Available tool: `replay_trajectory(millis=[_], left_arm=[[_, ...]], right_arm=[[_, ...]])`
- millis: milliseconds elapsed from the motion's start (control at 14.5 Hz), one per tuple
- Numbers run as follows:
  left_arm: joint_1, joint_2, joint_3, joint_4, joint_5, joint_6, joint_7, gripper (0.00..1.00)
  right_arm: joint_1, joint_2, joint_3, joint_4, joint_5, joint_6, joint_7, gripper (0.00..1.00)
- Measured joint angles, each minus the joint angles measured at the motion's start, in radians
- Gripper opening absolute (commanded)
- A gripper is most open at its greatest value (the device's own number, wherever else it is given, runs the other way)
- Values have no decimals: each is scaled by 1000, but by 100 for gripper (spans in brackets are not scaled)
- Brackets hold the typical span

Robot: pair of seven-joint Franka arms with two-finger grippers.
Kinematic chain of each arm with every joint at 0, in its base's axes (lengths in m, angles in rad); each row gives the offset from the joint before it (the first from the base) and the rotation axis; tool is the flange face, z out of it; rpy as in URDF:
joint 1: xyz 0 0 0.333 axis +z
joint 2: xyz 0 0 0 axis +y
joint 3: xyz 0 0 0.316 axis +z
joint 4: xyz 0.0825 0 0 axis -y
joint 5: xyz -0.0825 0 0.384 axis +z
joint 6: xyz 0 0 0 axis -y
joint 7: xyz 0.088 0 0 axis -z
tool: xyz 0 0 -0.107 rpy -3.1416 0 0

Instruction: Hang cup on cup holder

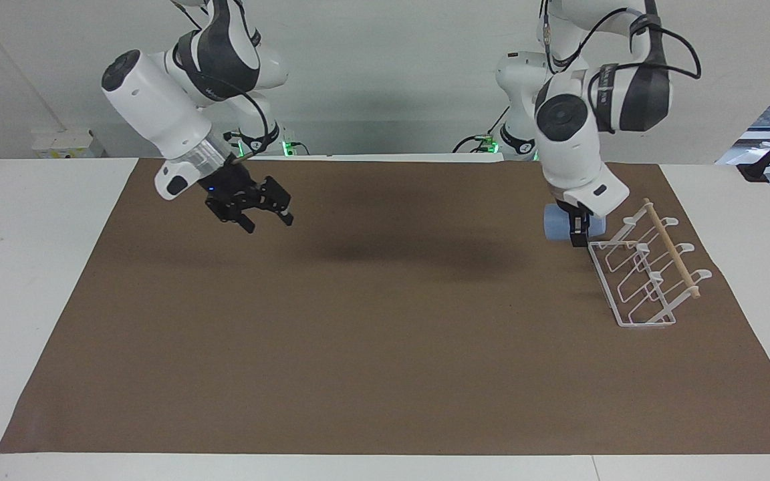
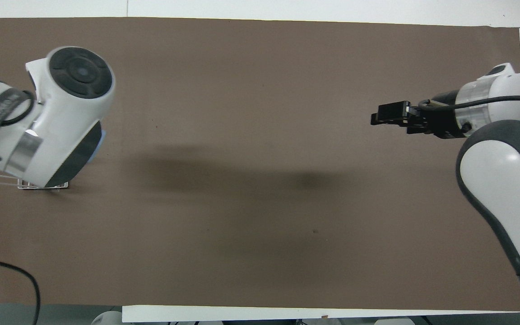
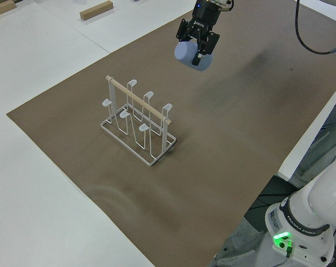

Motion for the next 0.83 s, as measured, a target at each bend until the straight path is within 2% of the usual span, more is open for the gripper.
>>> replay_trajectory(millis=[207,414,621,828], left_arm=[[7,78,10,4,319,-48,-26,0],[16,152,34,56,517,-97,-127,0],[21,259,58,134,607,-142,-217,0],[23,315,61,159,631,-162,-278,0]], right_arm=[[-88,-2,0,160,-195,-249,-8,99],[-146,-8,0,345,-283,-484,-23,99],[-153,-9,3,411,-324,-590,-45,99],[-143,0,13,410,-327,-607,-51,99]])
